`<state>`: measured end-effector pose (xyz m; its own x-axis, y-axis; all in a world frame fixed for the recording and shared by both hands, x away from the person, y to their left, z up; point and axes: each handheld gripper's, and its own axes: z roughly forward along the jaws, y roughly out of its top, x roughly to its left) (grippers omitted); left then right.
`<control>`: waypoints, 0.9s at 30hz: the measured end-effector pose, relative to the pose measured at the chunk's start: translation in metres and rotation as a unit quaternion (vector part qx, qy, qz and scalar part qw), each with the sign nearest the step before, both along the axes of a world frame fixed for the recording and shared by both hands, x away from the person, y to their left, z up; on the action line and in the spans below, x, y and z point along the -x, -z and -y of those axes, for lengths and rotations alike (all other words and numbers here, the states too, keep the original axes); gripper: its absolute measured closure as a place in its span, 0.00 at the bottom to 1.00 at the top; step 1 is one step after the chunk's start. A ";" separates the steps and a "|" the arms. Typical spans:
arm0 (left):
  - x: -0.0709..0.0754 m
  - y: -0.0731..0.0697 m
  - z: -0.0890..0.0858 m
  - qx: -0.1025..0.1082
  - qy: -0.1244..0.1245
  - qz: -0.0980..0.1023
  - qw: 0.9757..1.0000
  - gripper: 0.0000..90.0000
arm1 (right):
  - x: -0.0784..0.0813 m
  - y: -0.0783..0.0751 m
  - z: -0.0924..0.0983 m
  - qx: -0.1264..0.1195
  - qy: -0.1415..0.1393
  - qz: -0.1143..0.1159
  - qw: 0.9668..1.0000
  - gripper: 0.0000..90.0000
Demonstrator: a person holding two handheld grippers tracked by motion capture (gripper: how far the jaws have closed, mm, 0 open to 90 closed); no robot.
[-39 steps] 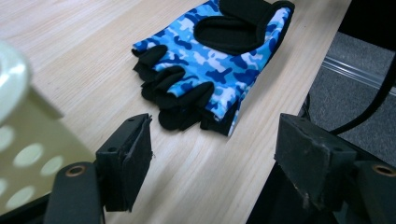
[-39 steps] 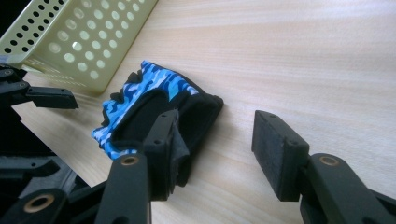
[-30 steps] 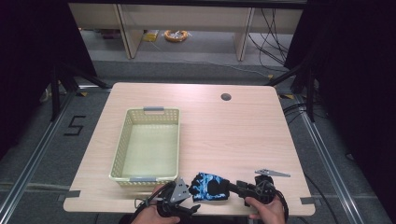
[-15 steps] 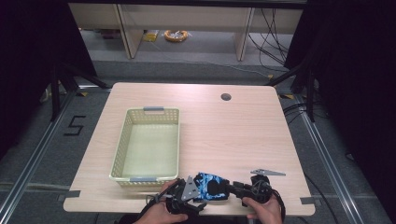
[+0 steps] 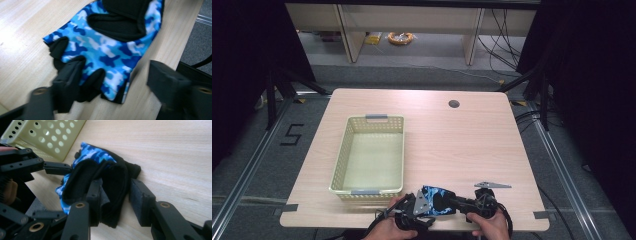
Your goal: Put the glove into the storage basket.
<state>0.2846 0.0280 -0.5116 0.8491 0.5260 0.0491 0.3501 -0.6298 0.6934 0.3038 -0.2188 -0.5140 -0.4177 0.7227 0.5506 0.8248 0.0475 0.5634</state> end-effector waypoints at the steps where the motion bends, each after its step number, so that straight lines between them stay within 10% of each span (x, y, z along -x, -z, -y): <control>1: -0.002 0.001 -0.004 0.000 0.009 0.011 1.000 0.47 | -0.003 0.003 0.000 0.010 -0.009 0.015 1.000 0.74; 11: 0.002 0.001 -0.007 -0.011 0.045 0.043 0.998 0.70 | -0.003 0.007 0.001 -0.021 -0.007 0.008 1.000 0.96; 27: 0.006 -0.004 -0.014 0.018 0.042 0.062 0.997 0.78 | 0.007 -0.008 0.001 -0.054 -0.005 0.048 0.997 0.98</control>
